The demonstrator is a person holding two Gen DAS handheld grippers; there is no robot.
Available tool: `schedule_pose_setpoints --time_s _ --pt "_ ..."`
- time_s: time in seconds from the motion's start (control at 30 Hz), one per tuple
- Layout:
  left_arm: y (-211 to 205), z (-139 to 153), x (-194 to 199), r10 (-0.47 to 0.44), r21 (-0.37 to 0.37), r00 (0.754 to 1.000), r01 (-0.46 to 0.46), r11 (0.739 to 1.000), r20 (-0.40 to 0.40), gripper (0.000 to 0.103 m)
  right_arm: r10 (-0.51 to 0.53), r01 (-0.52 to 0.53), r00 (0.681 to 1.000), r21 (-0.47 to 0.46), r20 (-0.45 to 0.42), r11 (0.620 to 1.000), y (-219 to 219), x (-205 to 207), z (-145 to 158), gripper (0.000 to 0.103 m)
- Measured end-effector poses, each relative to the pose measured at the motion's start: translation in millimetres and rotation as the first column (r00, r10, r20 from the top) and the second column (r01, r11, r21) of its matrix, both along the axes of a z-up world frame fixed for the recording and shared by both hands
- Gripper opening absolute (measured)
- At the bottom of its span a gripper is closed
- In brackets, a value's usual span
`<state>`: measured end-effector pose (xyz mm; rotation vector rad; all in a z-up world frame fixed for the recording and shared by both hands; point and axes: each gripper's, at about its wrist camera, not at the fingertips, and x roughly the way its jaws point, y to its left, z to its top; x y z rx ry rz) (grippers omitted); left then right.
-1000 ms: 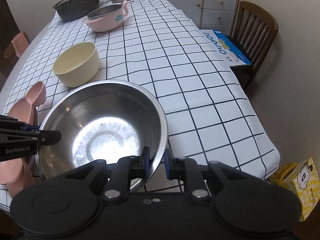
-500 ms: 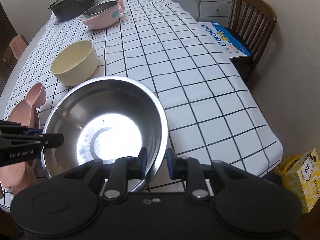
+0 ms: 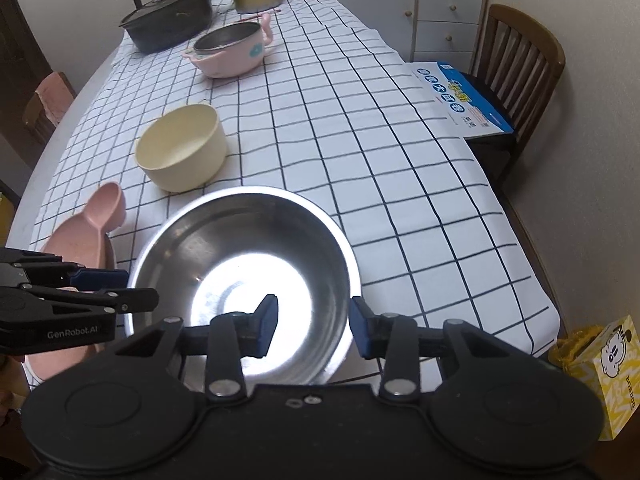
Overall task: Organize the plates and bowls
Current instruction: 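Open both grippers and withdraw from the steel bowl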
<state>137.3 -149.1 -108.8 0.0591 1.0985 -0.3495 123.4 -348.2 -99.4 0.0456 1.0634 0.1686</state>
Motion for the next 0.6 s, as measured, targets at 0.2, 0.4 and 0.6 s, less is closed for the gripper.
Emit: schedule_pose_setpoints --time_s 0.2,0.4,0.6 --pt "10 28 3 0.009 -0.023 0.998 -0.008 1.000 0.054 0.039 0.010 -0.010 1.000 0.006 0.025 1.000 8 3 20 0.051" --pt "26 63 9 0.012 -0.032 0.990 -0.007 0.999 0.143 0.044 0.008 -0.009 0.998 0.004 0.061 1.000 21 6 43 0.064" --pt "44 93 19 0.019 -0.033 0.974 -0.011 0.999 0.227 0.062 -0.007 0.005 0.993 0.017 0.119 1.000 34 13 72 0.073"
